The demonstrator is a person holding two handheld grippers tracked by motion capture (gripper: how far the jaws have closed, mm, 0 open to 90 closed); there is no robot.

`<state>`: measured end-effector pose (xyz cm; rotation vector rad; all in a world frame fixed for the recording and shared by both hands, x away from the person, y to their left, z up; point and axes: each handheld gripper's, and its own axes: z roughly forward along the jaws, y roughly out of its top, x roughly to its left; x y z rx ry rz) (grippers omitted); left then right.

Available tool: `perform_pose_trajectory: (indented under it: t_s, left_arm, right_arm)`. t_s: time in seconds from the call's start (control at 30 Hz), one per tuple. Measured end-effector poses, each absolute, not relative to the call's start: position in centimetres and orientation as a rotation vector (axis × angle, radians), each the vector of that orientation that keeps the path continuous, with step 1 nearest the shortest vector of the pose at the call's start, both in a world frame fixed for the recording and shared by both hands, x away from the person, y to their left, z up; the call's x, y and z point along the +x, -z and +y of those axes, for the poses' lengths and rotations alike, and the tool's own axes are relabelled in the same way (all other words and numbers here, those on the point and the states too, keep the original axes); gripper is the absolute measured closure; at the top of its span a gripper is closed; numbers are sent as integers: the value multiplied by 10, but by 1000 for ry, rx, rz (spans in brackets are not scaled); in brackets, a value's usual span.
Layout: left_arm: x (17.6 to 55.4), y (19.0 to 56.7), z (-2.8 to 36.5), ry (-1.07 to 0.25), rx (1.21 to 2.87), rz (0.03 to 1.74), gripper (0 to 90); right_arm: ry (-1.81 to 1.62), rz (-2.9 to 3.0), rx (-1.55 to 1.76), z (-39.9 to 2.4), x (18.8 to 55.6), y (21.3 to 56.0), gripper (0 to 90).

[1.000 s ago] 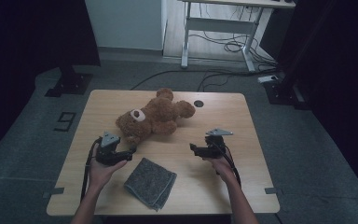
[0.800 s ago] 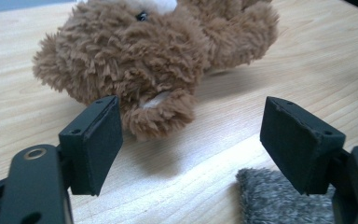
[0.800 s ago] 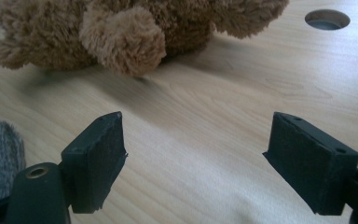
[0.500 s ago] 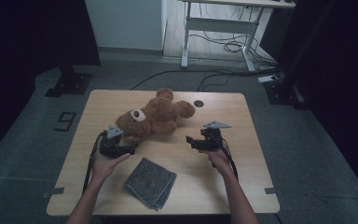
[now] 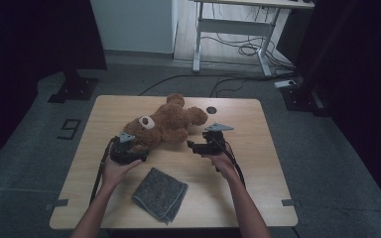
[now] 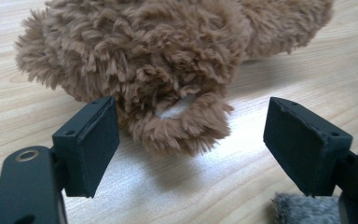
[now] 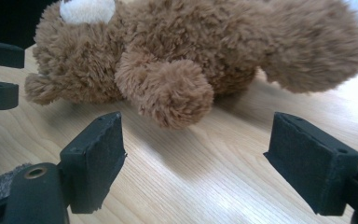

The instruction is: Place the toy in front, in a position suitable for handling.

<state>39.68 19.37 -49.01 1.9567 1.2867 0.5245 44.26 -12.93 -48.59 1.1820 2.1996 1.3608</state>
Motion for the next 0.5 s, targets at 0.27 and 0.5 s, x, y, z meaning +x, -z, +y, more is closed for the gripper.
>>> perform_pose_trajectory:
  t_s: [0.27,0.5]
  left_arm:
    - [404,496,192,-506,1943,1299,194]
    - [409,499,191,-504,1945,1308,200]
  right_arm:
    - [-1357,2250,1180,-110,461,496,178]
    - [-1359,2265,1190,-99,469,507,177]
